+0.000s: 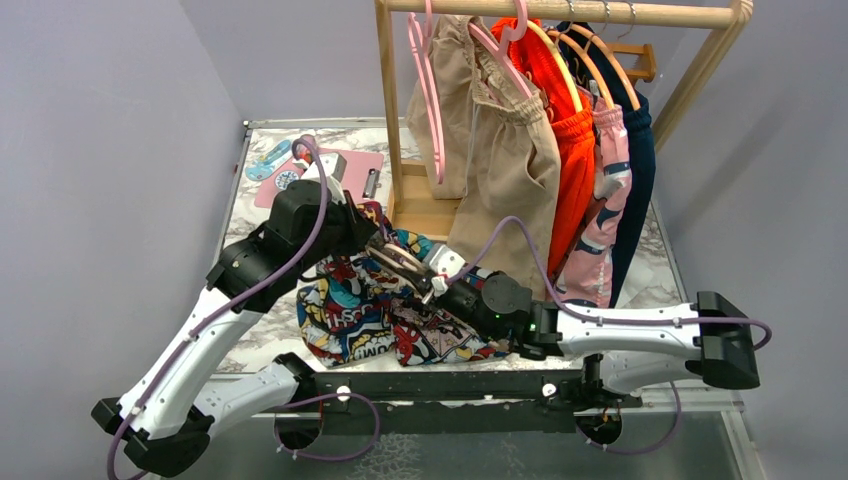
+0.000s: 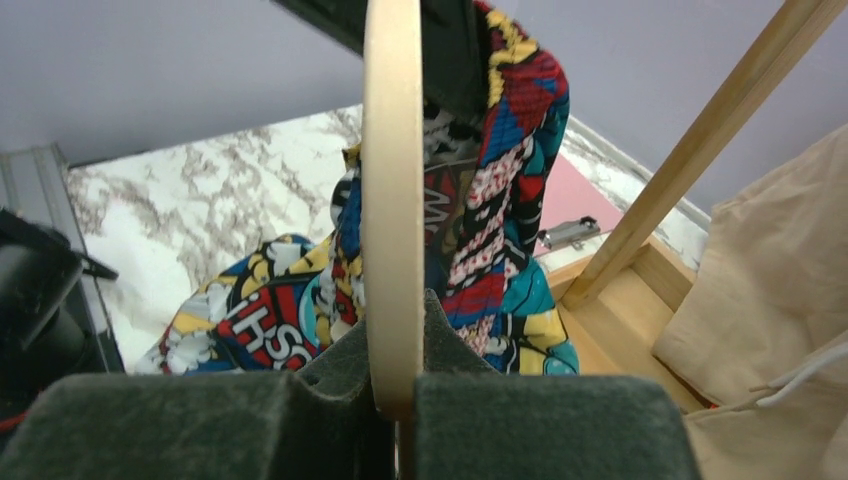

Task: Place the shorts on the hanger
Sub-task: Hang the shorts on the hanger.

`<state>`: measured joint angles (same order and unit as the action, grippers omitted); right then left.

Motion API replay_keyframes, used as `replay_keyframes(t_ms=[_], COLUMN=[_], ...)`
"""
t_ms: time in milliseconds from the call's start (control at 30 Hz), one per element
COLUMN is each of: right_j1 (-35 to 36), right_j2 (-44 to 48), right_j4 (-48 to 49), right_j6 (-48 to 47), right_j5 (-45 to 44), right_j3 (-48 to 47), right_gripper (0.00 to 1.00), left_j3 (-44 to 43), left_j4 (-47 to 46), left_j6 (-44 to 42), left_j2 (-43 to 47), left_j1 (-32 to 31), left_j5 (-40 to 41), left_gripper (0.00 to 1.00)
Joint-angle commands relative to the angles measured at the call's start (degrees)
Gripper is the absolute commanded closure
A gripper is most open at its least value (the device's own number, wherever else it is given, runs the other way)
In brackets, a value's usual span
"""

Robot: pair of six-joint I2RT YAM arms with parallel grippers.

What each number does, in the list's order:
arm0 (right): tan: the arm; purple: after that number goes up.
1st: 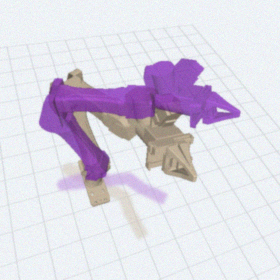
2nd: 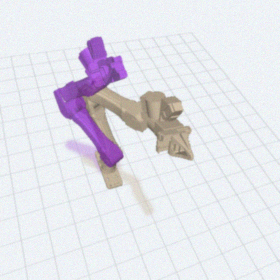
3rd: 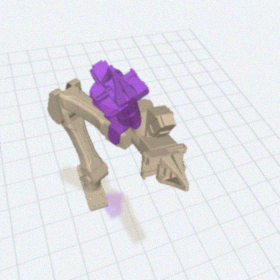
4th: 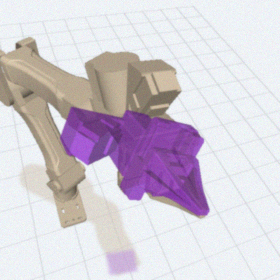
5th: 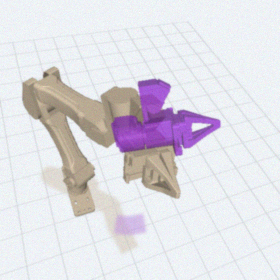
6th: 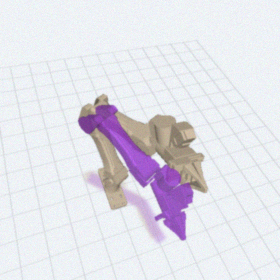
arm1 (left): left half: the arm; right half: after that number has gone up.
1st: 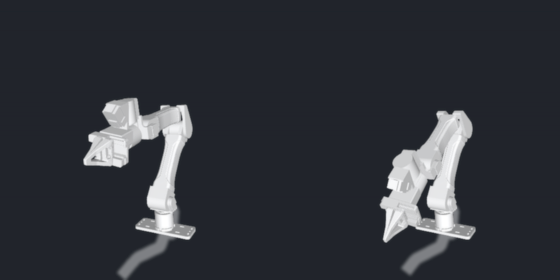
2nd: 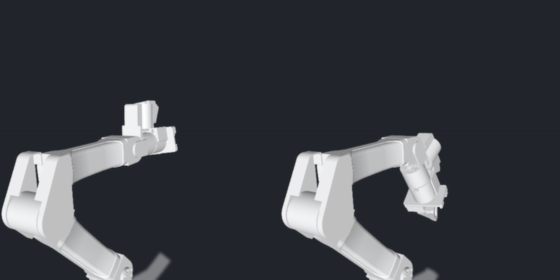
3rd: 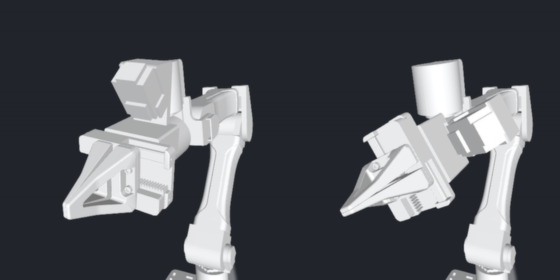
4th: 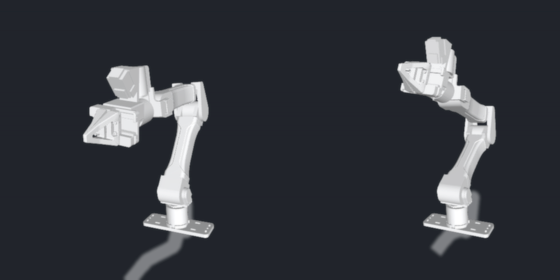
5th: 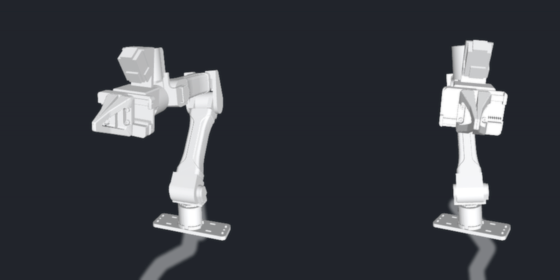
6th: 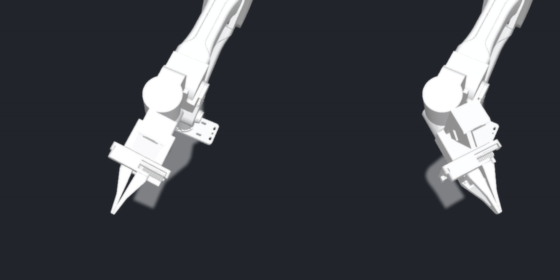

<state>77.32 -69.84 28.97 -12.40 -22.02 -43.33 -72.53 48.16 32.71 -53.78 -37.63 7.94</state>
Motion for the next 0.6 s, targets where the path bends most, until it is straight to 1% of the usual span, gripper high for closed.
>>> replay_keyframes(t_ms=[0, 100, 233, 300, 433, 533, 567], right_j1=[0.4, 0.5, 0.4, 0.4, 0.4, 0.5, 0.5], right_j2=[-3.1, -5.6, -7.9, -9.2, -9.7, -7.3, -5.9], right_j4=[10.5, 12.9, 18.7, 20.4, 16.2, 11.0, 9.4], right_j6=[0.5, 0.5, 0.8, 0.8, 2.9, 4.8, 5.1], right_j5=[-2.8, -3.6, -5.9, -8.4, -6.8, -2.8, -1.5], right_j3=[-4.1, -5.1, -4.8, -5.4, -7.0, -6.2, -5.5], right_gripper=[0.99, 0.99, 0.99, 0.99, 0.99, 0.99, 0.99], left_j3=[-1.4, -1.7, -2.0, -2.2, -3.3, -4.7, -6.5], left_j4=[-1.2, -1.2, -1.2, -1.2, -0.8, 0.8, 1.4], left_j6=[1.2, 1.8, 2.7, 3.0, 2.0, 0.8, 0.5], left_j2=[1.8, 2.2, 3.3, 3.8, 4.9, 4.9, 4.8], left_j1=[-0.3, -0.3, -0.3, -0.3, -0.3, -0.3, -0.3], left_j5=[-4.0, -5.3, -6.9, -7.3, -5.1, -0.2, 1.4], left_gripper=[1.0, 1.0, 1.0, 1.0, 1.0, 1.0, 1.0])
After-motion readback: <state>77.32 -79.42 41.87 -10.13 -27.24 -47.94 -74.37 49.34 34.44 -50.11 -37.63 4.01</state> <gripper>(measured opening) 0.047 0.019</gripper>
